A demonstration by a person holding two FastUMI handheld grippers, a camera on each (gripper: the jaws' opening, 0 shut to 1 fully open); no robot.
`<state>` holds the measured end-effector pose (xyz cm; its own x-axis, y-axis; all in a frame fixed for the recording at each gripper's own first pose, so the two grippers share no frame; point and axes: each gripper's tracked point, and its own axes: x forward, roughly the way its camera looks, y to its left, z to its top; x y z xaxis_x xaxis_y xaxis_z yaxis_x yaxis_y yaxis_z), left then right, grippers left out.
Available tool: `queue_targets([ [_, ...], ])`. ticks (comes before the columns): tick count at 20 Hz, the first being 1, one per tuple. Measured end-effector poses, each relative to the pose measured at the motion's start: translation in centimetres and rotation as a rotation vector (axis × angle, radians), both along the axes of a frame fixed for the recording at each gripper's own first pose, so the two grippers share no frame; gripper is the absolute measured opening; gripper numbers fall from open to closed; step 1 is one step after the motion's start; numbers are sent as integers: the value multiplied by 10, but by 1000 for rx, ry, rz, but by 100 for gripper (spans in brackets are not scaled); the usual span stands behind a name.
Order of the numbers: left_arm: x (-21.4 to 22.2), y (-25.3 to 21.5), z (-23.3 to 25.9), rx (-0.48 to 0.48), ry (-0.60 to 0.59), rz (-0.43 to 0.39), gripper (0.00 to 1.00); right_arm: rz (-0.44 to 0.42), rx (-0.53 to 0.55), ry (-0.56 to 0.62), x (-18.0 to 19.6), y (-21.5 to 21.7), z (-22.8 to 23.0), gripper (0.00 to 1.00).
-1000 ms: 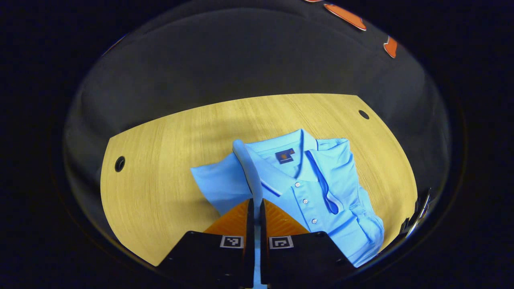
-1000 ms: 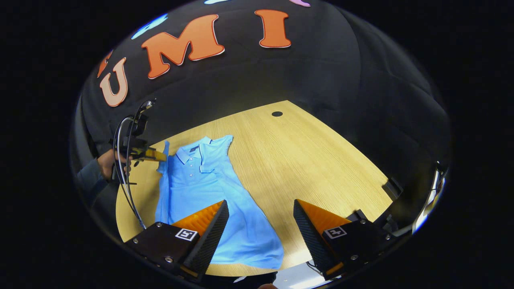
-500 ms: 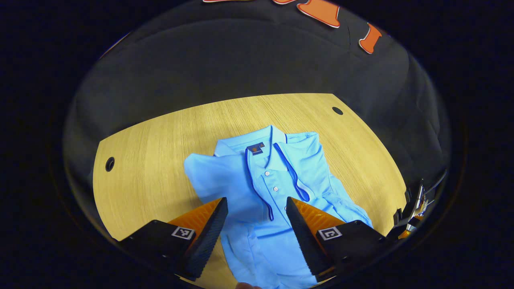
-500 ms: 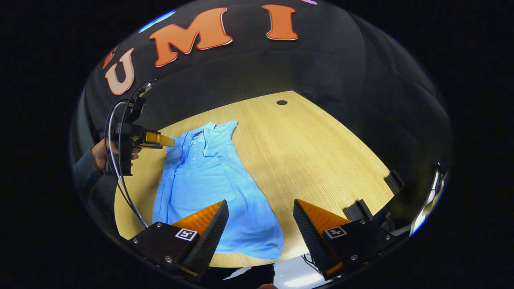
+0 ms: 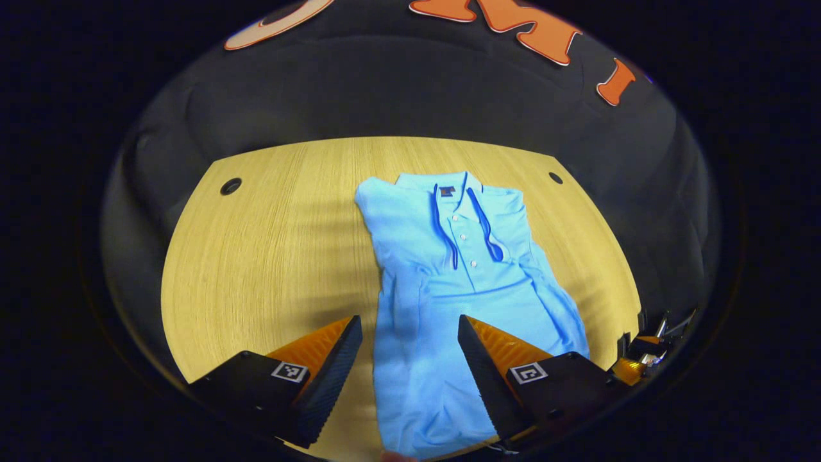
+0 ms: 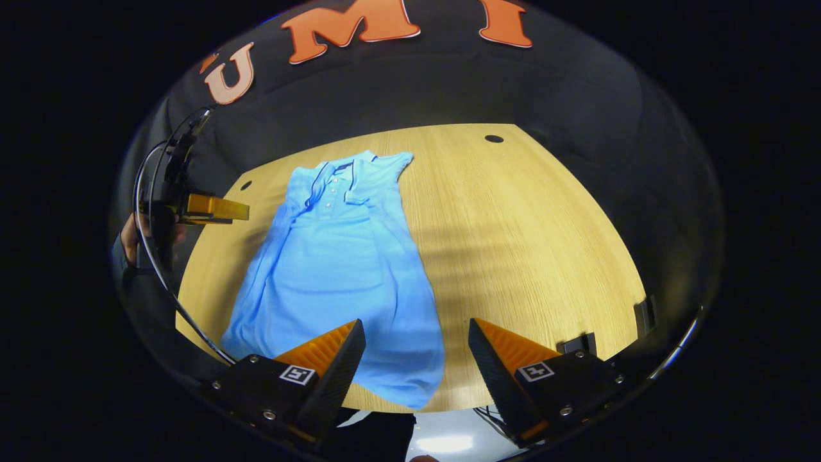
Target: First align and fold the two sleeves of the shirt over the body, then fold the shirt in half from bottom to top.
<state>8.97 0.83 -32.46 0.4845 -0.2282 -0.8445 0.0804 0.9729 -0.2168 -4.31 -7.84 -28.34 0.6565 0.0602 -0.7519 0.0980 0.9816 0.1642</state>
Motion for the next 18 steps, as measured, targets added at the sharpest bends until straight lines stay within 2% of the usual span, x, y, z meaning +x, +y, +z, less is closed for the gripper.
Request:
queue_targets([
  [5, -65, 6, -16, 6, 47, 17, 99, 71, -17, 75, -11, 7, -26, 99],
  [12, -145, -5, -43, 13, 133, 10, 98, 114, -27, 165, -29, 18, -56, 98],
  [15, -172, -4, -59, 49, 174, -10, 99, 128, -28, 190, -36, 24, -63, 98],
  [18, -193, -10, -65, 39, 206, -5, 98, 120, -31, 221, -42, 26, -72, 98],
])
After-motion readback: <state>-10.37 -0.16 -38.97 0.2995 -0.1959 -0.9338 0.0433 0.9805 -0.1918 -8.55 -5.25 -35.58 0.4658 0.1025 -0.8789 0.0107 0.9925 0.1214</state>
